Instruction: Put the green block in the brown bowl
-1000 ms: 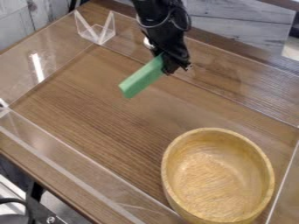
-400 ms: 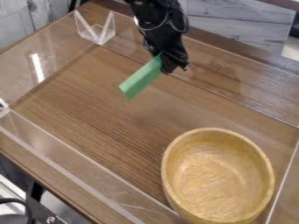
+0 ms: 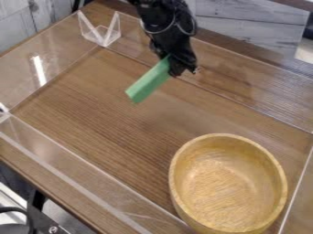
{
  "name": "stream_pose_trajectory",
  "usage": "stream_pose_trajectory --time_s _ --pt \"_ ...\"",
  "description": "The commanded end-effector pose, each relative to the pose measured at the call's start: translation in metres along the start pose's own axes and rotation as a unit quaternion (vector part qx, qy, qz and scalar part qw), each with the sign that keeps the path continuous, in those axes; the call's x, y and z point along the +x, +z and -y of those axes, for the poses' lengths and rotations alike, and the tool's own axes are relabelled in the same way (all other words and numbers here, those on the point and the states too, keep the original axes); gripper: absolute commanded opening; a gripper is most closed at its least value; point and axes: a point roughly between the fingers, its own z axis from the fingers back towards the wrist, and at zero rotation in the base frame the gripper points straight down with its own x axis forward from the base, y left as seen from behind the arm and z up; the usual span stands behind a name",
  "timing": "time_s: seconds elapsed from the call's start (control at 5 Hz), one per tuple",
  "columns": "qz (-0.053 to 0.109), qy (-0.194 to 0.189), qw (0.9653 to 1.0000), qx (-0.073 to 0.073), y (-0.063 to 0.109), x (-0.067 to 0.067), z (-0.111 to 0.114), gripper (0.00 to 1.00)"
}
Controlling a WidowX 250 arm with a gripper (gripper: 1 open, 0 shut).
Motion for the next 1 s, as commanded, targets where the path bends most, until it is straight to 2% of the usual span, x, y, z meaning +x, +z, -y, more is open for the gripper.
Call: stream_pose_trajectory --time_s 0.0,0.8 --pt "0.028 -0.003 0.9995 0.013 0.0112 0.013 -0.0026 0.0" --pt "0.043 0.004 0.9988 0.021 0.0203 0.0206 -0.0028 0.0"
